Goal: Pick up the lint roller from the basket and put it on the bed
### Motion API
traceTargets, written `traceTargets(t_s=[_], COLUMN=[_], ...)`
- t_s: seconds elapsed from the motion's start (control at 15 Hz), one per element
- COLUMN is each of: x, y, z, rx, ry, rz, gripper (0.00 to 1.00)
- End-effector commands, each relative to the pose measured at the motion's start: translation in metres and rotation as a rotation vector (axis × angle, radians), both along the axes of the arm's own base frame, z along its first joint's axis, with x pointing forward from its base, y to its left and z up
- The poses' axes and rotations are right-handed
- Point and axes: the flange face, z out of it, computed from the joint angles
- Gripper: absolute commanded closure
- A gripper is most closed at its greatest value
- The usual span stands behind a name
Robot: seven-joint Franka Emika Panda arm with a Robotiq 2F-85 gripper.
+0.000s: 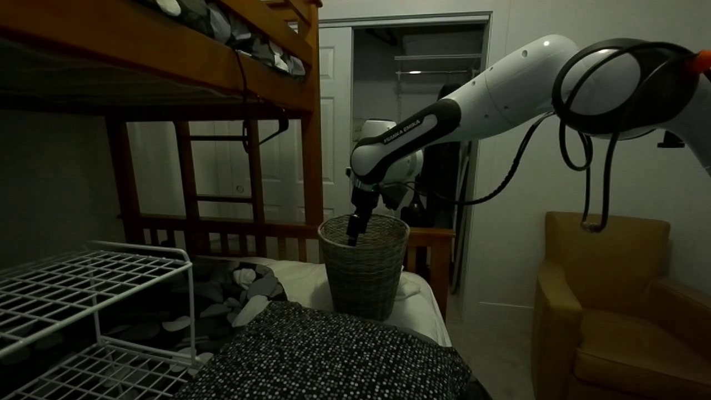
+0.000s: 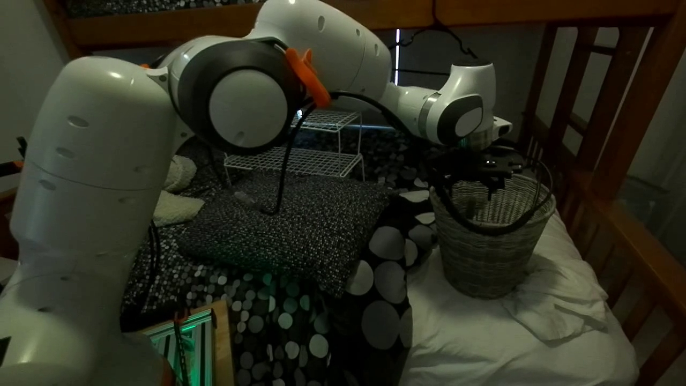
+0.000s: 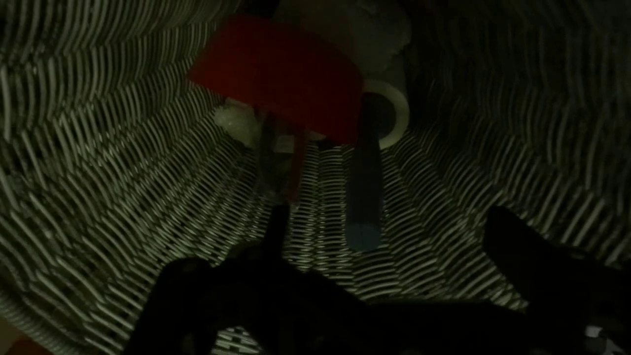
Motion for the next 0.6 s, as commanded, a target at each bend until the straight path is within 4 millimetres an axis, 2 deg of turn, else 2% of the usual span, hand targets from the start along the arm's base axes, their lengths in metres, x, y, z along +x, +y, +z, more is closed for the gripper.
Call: traceTargets(t_s=[0.0, 0.13, 0.4, 0.53], x=[-0.002, -0.001, 0.003, 0.008], y=[-0.019, -0.024, -0.017, -0.004], z=[0.009, 0.011, -0.007, -0.016], rx=[0.003, -0.004, 0.056, 0.101], ry=[-0.011, -0.017, -0.034, -0.074], rz=[-0.056, -0.07, -0.038, -0.032], gripper=[0.0, 0.0, 0.0, 0.11])
